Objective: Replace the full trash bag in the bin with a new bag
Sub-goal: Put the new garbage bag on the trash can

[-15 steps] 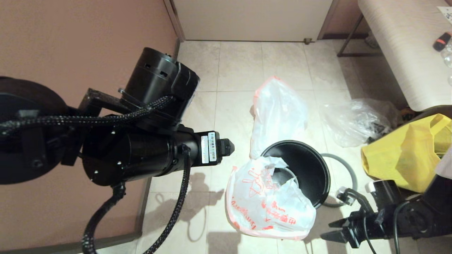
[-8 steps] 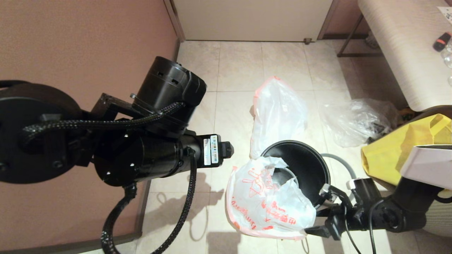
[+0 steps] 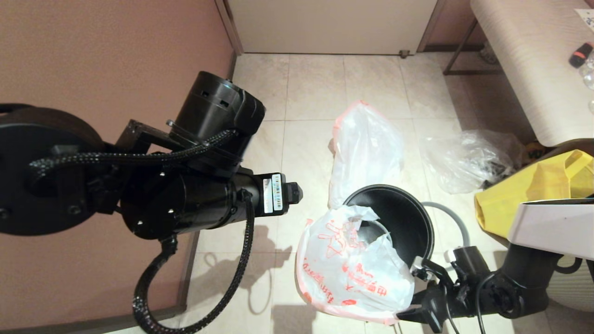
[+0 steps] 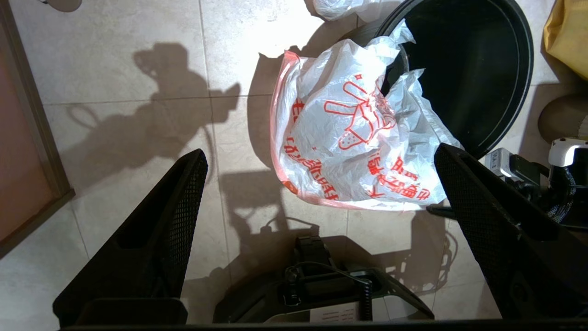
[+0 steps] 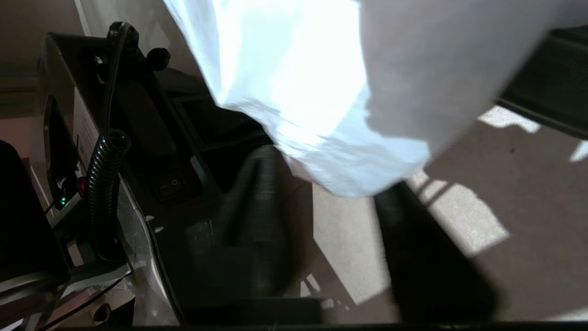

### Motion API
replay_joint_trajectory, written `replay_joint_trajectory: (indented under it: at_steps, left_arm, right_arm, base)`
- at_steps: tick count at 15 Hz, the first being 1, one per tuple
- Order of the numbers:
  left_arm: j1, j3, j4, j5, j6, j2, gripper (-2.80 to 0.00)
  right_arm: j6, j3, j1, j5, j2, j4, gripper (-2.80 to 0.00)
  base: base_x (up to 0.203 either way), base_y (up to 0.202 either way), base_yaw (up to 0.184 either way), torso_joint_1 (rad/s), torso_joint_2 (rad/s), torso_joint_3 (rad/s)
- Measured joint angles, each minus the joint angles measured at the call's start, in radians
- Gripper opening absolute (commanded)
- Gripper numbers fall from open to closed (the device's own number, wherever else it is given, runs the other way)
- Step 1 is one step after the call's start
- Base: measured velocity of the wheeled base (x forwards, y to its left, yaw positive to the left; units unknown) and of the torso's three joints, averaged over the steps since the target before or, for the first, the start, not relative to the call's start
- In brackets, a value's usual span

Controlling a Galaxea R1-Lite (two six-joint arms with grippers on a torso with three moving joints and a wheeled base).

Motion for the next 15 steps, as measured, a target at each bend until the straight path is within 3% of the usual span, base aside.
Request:
replay_joint_trajectory:
  at_steps: [4, 7, 8, 11, 13, 15]
  left_arm:
    - [0.000, 0.001, -0.006, 0.007, -0.004, -0.006, 0.00]
    - [0.000, 0.011, -0.004, 0.018, -0.004, -0.031, 0.00]
    - [0.000, 0.019, -0.004, 0.041, -0.004, -0.039, 0.00]
    - [0.001, 0.066, -0.047, 0.098, -0.038, -0.050, 0.00]
    - [0.001, 0.126, -0.107, 0.098, -0.080, -0.051, 0.00]
    - [0.001, 0.183, -0.208, 0.102, -0.100, -0.034, 0.00]
  right_arm:
    - [0.011, 0.042, 0.005, 0.072, -0.090, 0.025, -2.80]
    - [0.140, 0.048, 0.028, 0.140, -0.237, 0.077, -2.80]
    - [0.211, 0.040, 0.040, 0.158, -0.294, 0.083, -2.80]
    - [0.535, -0.085, 0.077, 0.172, -0.431, 0.093, -2.80]
    - [0.756, -0.191, 0.074, 0.133, -0.473, 0.094, -2.80]
    - [0.903, -0.270, 0.045, 0.083, -0.479, 0.100, -2.80]
  base:
    - [0.000, 0.000, 0.000, 0.000, 0.00, 0.000]
    - [0.000, 0.000, 0.000, 0.000, 0.00, 0.000]
    - [0.000, 0.000, 0.000, 0.000, 0.00, 0.000]
    - [0.000, 0.000, 0.000, 0.000, 0.00, 0.000]
    - [0.000, 0.000, 0.000, 0.000, 0.00, 0.000]
    - [0.000, 0.000, 0.000, 0.000, 0.00, 0.000]
